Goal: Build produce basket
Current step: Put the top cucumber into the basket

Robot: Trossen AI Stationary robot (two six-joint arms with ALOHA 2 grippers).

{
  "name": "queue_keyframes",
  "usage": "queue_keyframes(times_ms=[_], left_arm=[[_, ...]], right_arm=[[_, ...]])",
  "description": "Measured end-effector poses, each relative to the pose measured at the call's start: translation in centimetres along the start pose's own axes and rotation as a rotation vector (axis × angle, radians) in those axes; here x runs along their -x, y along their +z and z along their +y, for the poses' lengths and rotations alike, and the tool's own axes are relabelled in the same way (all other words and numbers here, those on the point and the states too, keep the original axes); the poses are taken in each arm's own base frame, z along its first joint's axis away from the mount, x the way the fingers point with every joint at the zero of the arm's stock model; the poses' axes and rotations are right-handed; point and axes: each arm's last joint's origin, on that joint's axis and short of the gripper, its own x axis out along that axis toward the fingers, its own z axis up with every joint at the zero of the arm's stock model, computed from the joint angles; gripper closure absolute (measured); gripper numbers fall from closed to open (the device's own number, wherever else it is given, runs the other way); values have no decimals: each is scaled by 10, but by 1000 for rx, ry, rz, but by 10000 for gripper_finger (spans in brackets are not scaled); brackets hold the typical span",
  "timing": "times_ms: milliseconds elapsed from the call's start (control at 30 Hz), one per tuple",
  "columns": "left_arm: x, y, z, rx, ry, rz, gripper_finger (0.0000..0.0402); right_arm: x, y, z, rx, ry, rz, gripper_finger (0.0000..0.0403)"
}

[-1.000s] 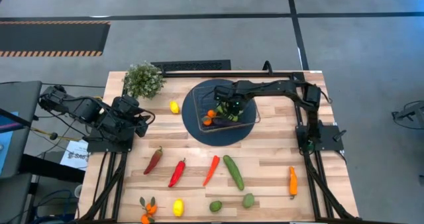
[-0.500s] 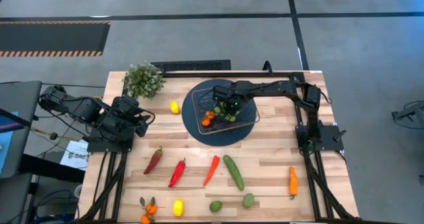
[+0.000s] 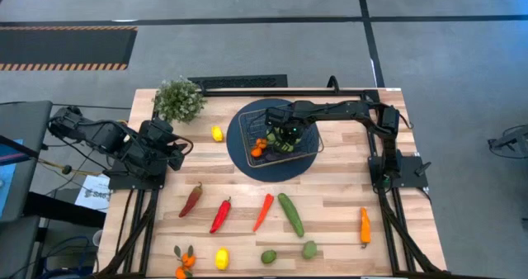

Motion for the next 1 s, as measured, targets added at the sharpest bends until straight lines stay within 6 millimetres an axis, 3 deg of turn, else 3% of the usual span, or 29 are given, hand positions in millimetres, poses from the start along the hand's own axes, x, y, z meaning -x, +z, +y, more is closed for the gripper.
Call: queue_keyframes(times_ms=[600,1000], left_arm=[[0,0,0,1,1,-3,225],[0,0,0,2,0,0,225]], right_arm=[[0,-1,4,4,1,-5,290],[-16,-11,3,9,-13,27,290]])
